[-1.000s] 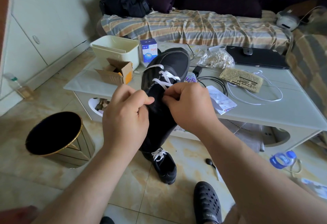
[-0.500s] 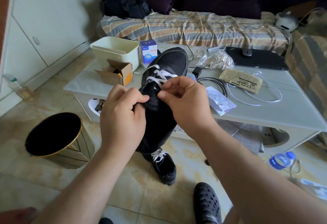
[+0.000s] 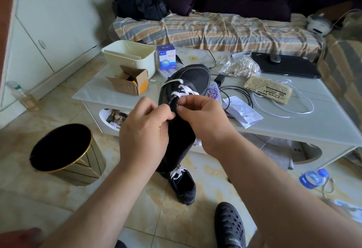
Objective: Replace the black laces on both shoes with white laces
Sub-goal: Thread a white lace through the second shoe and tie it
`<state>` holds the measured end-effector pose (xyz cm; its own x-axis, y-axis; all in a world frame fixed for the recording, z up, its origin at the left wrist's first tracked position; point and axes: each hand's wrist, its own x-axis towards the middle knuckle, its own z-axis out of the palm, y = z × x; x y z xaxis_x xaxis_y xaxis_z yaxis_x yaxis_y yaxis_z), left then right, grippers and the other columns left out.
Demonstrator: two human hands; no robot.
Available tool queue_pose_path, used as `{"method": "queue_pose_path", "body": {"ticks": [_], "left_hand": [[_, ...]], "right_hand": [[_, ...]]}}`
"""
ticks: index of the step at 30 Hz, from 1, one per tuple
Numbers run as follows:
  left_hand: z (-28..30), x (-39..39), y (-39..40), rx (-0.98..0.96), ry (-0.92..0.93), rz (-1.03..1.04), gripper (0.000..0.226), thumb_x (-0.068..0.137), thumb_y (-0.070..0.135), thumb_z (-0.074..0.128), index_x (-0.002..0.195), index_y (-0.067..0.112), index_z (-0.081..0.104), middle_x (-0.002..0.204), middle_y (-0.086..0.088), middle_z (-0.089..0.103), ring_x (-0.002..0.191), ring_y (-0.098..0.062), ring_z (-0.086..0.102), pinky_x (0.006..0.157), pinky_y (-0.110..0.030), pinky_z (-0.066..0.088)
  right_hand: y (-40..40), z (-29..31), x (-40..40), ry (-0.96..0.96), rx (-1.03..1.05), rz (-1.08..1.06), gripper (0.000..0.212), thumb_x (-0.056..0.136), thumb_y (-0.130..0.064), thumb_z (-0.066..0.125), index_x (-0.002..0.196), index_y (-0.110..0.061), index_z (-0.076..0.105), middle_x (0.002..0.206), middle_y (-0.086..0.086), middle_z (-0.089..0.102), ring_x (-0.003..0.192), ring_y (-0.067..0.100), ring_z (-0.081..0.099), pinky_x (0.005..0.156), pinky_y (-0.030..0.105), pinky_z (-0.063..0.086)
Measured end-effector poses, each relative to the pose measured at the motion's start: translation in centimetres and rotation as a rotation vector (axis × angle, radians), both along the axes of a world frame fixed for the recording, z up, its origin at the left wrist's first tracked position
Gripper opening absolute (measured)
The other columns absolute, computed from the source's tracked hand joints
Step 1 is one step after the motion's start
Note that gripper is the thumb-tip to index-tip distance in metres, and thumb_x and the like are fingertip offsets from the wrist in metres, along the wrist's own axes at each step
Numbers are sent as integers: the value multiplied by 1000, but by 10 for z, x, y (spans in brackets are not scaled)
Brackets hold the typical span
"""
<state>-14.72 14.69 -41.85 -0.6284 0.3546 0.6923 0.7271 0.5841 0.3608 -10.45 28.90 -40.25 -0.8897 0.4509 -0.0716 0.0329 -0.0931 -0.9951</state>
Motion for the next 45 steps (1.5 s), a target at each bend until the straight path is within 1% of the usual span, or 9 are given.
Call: {"method": "queue_pose_path", "body": {"ticks": [11,16,19,25,29,34,39,43,45], "left_hand": [[0,-7,-2,-37,-98,21,32,76,-9,65,85,21,71,85,0,52,64,-32,54,48,-35,40],[-3,0,3,8,-111,1,33,76,-10,65,86,20,73,84,0,51,66,-32,54,47,-39,44],[-5,0,3,-1,-118,7,32,77,-9,65,87,21,72,86,0,52,68,-33,55,47,-41,46],[-5,1,4,-37,-131,24,28,76,0,59,85,24,70,87,1,51,66,-34,54,47,-41,47],[-5,-1,4,-18,-160,57,31,77,-5,68,85,25,68,86,2,50,68,-33,55,48,-39,45],[-5,-2,4,95,-213,36,29,81,-1,65,89,26,69,88,5,53,72,-27,53,57,-39,42],[-14,-14,0,38,-356,50,25,83,6,66,89,30,70,87,9,55,82,-20,53,68,-38,42],[-28,-24,-7,3,-520,44,27,86,11,70,92,38,71,94,11,64,85,-17,57,79,-37,50],[-28,-24,-8,-4,-594,45,30,88,12,68,95,41,70,95,11,67,80,-12,60,78,-34,53]], "right_hand": [[9,-4,1,24,-44,-21,24,92,10,68,88,-14,71,78,3,72,73,10,66,75,20,55],[6,-6,0,-75,415,-173,17,87,-16,79,86,-29,69,75,-16,75,66,1,65,70,22,53],[3,-4,0,-74,476,-167,16,87,-17,78,89,-30,68,74,-20,73,72,-2,66,73,21,51],[-2,3,2,-86,147,-124,22,88,-3,70,89,-24,68,81,-3,79,72,20,71,73,38,59],[-3,6,4,2,-68,-50,23,90,3,72,86,-19,73,78,4,72,70,19,64,73,34,58],[-3,-2,0,32,156,-83,22,91,-6,76,81,-25,76,79,-2,76,75,11,67,84,34,60],[13,17,-2,74,274,-141,25,97,-6,68,78,-22,68,64,-18,63,58,0,53,64,14,44],[37,38,2,279,-218,-51,21,105,-9,57,87,-19,63,85,1,65,84,25,66,81,50,55],[38,40,4,344,-294,-6,18,105,-7,55,94,-17,64,82,2,62,72,24,64,80,52,57]]}}
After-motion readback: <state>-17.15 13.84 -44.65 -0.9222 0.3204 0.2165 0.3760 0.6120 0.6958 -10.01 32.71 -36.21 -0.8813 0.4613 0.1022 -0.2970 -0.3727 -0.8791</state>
